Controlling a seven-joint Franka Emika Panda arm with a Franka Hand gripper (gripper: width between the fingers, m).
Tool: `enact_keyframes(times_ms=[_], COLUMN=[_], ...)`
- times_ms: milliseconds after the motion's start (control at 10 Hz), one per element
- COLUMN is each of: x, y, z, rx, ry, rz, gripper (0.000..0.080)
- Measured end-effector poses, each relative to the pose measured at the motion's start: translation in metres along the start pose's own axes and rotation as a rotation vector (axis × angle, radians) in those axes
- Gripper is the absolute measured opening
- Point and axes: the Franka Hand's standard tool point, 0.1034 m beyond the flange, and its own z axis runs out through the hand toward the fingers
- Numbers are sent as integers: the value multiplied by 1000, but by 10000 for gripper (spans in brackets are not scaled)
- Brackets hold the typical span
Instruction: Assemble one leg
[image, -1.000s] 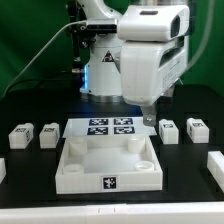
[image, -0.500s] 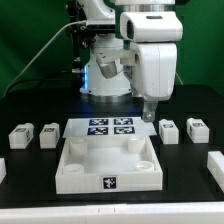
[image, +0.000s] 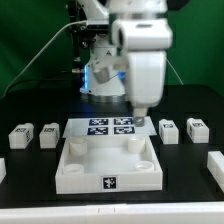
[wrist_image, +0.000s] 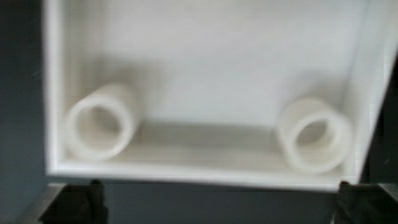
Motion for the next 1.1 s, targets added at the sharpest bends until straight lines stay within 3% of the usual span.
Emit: enact_keyframes(times_ms=[200,400,800,1100], x=[-14,-29,-31,-32], y=[-24,-28,-27,-27], z=[24,51,60,61], rx=[6,32,44,45], ry=[13,26,31,31], rz=[11,28,40,40], gripper=[650,650,650,235])
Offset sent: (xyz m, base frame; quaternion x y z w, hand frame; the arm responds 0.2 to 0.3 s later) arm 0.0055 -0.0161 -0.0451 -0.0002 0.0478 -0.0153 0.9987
